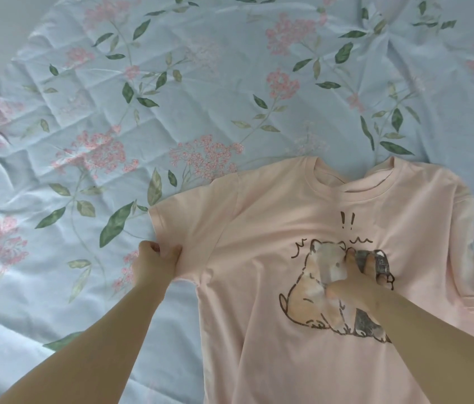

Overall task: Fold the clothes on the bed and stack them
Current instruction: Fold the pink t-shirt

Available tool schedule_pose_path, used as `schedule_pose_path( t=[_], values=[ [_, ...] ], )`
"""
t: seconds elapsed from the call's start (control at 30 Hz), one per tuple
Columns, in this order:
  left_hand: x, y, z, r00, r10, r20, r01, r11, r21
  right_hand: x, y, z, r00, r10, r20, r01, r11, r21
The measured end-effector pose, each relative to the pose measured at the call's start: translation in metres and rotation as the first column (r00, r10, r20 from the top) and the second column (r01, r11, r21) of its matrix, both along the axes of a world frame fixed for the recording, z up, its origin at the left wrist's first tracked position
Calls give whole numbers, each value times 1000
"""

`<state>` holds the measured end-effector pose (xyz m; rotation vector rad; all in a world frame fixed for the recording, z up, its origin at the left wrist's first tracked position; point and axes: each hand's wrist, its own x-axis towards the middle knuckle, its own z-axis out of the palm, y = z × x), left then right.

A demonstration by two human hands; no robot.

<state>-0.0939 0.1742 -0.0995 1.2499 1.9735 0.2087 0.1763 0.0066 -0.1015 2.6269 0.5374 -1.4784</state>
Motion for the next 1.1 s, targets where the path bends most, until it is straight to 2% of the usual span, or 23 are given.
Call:
schedule_pose_path(
  t=[0.1,0.2,0.23,0.3,0.37,0.43,0.5,0.57,0.63,0.7,0.73,0.77,0.87,1.0,1.1],
  values=[
    [11,-10,3,963,-78,-257,97,993,63,-1,-1,0,1000,-2,15,2,1000,3],
    [36,-29,8,865,-250,-436,348,924,160,-1,-2,0,1000,-6,4,6,1000,-1],
    [46,-38,7,819,-351,-454,470,864,182,0,-3,0,1000,-5,-6,5,1000,8],
    [69,-59,7,665,-571,-481,720,662,210,1,-6,0,999,-18,-29,19,999,48],
    [94,-82,3,529,-710,-466,848,467,251,5,-8,3,993,-57,-100,68,991,111],
    [120,-108,1,406,-817,-409,913,381,145,15,-15,8,977,-39,-211,80,978,190],
    [141,-132,-6,343,-870,-354,936,349,50,32,-35,15,957,37,-287,49,957,287],
    [162,-155,-11,322,-889,-326,939,344,-10,54,-68,25,957,-85,-276,203,879,432],
    [184,-176,-16,303,-890,-342,938,342,-60,79,-109,28,950,-313,-18,253,732,632],
    [203,-191,-22,303,-866,-397,928,363,-83,102,-147,27,832,-497,247,215,699,682],
    [213,-196,-24,313,-851,-421,921,380,-82,113,-160,24,766,-565,307,240,695,678],
    [222,-200,-27,330,-837,-437,916,396,-68,123,-169,20,716,-631,299,310,670,674],
    [252,-209,-35,380,-805,-456,909,416,24,145,-177,2,648,-759,66,571,541,617],
    [270,-217,-52,442,-719,-537,881,459,110,158,-164,-9,751,-649,-121,561,530,636],
    [268,-219,-59,492,-678,-547,861,471,190,169,-150,-3,769,-591,-242,593,521,614]
  ],
)
